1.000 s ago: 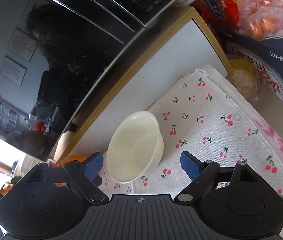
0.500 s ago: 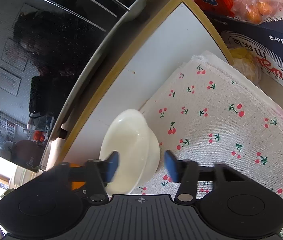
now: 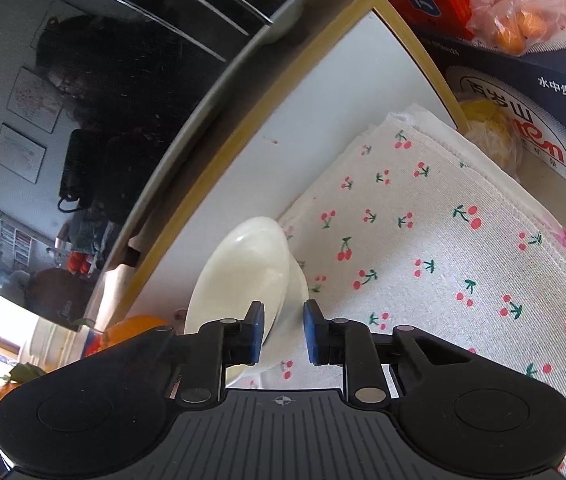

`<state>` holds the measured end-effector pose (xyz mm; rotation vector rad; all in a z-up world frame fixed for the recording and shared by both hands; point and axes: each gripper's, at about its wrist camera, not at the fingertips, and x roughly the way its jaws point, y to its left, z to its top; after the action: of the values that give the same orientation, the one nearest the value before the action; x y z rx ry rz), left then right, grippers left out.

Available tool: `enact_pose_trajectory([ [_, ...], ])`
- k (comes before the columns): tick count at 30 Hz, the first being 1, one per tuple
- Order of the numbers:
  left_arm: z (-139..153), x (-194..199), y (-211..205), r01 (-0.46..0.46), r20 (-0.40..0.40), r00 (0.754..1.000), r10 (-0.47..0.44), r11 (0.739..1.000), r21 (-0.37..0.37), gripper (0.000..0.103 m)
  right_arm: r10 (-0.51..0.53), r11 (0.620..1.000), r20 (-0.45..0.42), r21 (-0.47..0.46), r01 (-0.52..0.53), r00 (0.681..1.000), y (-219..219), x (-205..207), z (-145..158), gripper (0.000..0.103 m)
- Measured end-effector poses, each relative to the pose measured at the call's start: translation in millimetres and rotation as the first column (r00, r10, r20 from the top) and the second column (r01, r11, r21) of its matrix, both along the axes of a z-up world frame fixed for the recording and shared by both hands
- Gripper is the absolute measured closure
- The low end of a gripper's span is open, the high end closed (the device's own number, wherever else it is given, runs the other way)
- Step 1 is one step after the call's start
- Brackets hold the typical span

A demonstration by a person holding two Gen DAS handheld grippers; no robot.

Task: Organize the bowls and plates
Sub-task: 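Close both tools on the small cream bowl rim and lift it, then carry the cream bowl with both tools toward the white plate stack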

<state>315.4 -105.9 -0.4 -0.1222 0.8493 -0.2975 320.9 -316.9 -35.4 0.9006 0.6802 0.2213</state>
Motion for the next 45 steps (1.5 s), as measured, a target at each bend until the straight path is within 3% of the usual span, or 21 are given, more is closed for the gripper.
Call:
enact_pose_trajectory([
  [20, 53, -61, 15, -0.018, 0.027, 0.999, 0.019, 1.000, -0.022, 0.092, 0.039, 0.996, 0.049, -0.077, -0.036, 0.998, 12, -58, 71, 0.082],
  [34, 63, -110, 36, -0.030, 0.011, 0.999, 0.030, 0.999, -0.039, 0.092, 0.063, 0.990, 0.027, -0.126, -0.059, 0.998, 31, -106, 92, 0.082],
  [45, 62, -156, 70, -0.030, 0.008, 1.000, 0.030, 0.999, -0.034, 0.092, 0.110, 0.983, -0.006, -0.148, -0.110, 0.994, 67, -146, 86, 0.081],
])
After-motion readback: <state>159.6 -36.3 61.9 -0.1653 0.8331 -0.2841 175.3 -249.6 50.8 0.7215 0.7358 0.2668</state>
